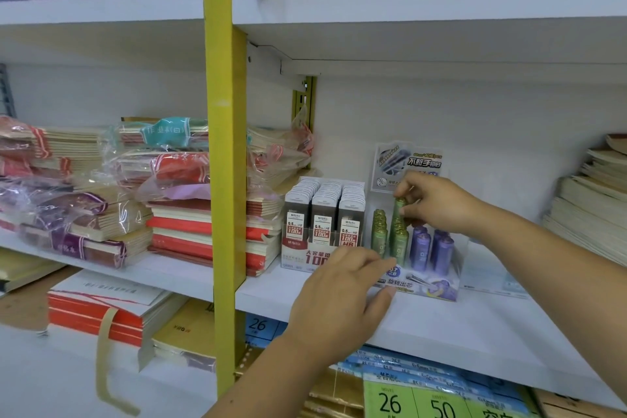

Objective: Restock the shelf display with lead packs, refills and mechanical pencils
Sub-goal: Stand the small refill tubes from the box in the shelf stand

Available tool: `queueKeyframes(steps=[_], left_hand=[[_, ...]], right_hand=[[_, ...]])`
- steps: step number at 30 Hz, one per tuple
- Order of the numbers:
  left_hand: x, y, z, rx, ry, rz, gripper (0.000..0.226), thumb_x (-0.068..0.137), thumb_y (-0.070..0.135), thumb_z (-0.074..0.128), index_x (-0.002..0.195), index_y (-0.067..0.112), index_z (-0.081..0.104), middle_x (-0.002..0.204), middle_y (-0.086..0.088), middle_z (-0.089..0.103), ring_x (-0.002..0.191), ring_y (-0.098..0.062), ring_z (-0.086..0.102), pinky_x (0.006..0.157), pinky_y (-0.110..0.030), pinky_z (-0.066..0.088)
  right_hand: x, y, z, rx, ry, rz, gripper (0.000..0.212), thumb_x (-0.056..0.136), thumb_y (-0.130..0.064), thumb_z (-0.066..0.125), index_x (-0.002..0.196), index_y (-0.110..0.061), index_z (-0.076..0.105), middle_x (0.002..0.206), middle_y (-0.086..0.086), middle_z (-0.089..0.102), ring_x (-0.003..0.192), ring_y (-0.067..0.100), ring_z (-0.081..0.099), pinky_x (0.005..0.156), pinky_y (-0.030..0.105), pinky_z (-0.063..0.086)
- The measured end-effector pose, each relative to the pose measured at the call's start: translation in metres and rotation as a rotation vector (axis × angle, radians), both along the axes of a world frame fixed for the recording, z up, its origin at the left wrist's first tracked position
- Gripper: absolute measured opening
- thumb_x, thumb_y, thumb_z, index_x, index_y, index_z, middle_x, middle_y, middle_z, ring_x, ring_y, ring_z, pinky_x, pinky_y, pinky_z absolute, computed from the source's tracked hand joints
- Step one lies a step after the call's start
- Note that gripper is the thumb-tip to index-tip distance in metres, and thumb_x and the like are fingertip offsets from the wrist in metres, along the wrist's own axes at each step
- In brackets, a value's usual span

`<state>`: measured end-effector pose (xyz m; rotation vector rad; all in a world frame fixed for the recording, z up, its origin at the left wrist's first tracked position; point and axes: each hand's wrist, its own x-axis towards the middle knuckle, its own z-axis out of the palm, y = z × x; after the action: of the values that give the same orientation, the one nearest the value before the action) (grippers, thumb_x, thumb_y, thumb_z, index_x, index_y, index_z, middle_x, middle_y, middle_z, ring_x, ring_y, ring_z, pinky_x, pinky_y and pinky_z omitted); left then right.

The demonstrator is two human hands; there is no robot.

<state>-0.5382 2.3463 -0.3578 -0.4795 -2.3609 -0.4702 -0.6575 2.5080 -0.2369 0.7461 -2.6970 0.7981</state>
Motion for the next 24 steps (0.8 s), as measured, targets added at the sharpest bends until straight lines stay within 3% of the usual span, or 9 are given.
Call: queueKeyframes(steps=[4, 6, 10, 13, 16, 18, 20, 24], left_hand=[[-0.001, -0.001, -0.001, -0.004, 0.004, -0.004, 0.047, 0.097, 0.049, 0.039, 0.139, 0.033, 0.053, 0.127, 0.017, 0.054, 0.120, 0.000, 0.038, 0.090, -0.017, 0.036], [-0.001, -0.001, -0.001, 0.001, 0.005, -0.010, 0.046, 0.098, 0.049, 0.040, 0.140, 0.033, 0.052, 0.128, 0.017, 0.053, 0.121, 0.000, 0.038, 0.090, -0.018, 0.037], [-0.002, -0.002, -0.002, 0.010, 0.002, -0.015, 0.045, 0.099, 0.047, 0.043, 0.140, 0.033, 0.052, 0.129, 0.016, 0.054, 0.122, 0.000, 0.037, 0.090, -0.018, 0.037], [0.000, -0.003, 0.000, 0.051, -0.033, -0.051, 0.042, 0.100, 0.043, 0.047, 0.141, 0.033, 0.052, 0.134, 0.015, 0.055, 0.126, -0.001, 0.036, 0.098, -0.020, 0.038], [0.009, -0.005, 0.001, 0.085, -0.057, -0.088, 0.042, 0.101, 0.038, 0.049, 0.142, 0.032, 0.051, 0.140, 0.014, 0.054, 0.129, -0.001, 0.036, 0.107, -0.017, 0.030], [0.024, -0.006, -0.001, 0.076, -0.040, -0.102, 0.039, 0.101, 0.032, 0.051, 0.139, 0.029, 0.054, 0.139, 0.012, 0.055, 0.130, -0.001, 0.037, 0.108, -0.009, 0.022], [0.045, -0.005, -0.005, 0.079, 0.009, -0.092, 0.035, 0.098, 0.027, 0.054, 0.132, 0.024, 0.061, 0.132, 0.009, 0.061, 0.125, -0.003, 0.042, 0.106, -0.002, 0.017], [0.095, 0.001, -0.042, 0.133, 0.061, -0.069, 0.030, 0.094, 0.028, 0.051, 0.117, 0.020, 0.068, 0.112, 0.008, 0.068, 0.108, -0.007, 0.053, 0.097, -0.007, 0.031]], right_hand=[[0.000, 0.001, -0.001, -0.017, -0.079, 0.009, 0.009, 0.093, -0.007, 0.058, 0.097, -0.013, 0.063, 0.100, 0.009, 0.067, 0.089, 0.024, 0.067, 0.087, 0.041, 0.054], [-0.002, 0.000, 0.000, 0.079, -0.049, -0.004, 0.012, 0.095, -0.012, 0.056, 0.101, -0.012, 0.067, 0.103, 0.003, 0.068, 0.093, 0.019, 0.065, 0.089, 0.035, 0.052], [0.000, -0.005, 0.001, 0.215, -0.053, -0.012, 0.020, 0.099, -0.014, 0.049, 0.107, -0.013, 0.067, 0.107, 0.000, 0.068, 0.082, 0.007, 0.061, 0.078, 0.023, 0.048], [0.010, -0.004, 0.001, 0.230, -0.027, -0.014, 0.027, 0.101, -0.013, 0.044, 0.121, -0.013, 0.062, 0.121, 0.003, 0.064, 0.098, 0.016, 0.061, 0.090, 0.028, 0.046], [0.030, 0.007, 0.001, -0.013, 0.163, 0.022, 0.032, 0.100, -0.008, 0.041, 0.126, -0.018, 0.059, 0.129, 0.001, 0.059, 0.111, 0.016, 0.056, 0.093, 0.025, 0.043], [0.053, 0.018, 0.000, -0.238, 0.256, 0.056, 0.034, 0.099, -0.006, 0.041, 0.118, -0.025, 0.062, 0.119, -0.003, 0.064, 0.108, 0.013, 0.060, 0.092, 0.028, 0.048], [0.079, 0.030, -0.007, -0.410, 0.267, 0.110, 0.037, 0.097, -0.005, 0.042, 0.105, -0.033, 0.063, 0.104, -0.006, 0.067, 0.096, 0.013, 0.064, 0.082, 0.032, 0.055], [0.140, 0.055, -0.048, -0.576, 0.150, 0.235, 0.039, 0.096, -0.004, 0.046, 0.092, -0.038, 0.064, 0.087, -0.005, 0.069, 0.076, 0.015, 0.067, 0.070, 0.029, 0.056]])
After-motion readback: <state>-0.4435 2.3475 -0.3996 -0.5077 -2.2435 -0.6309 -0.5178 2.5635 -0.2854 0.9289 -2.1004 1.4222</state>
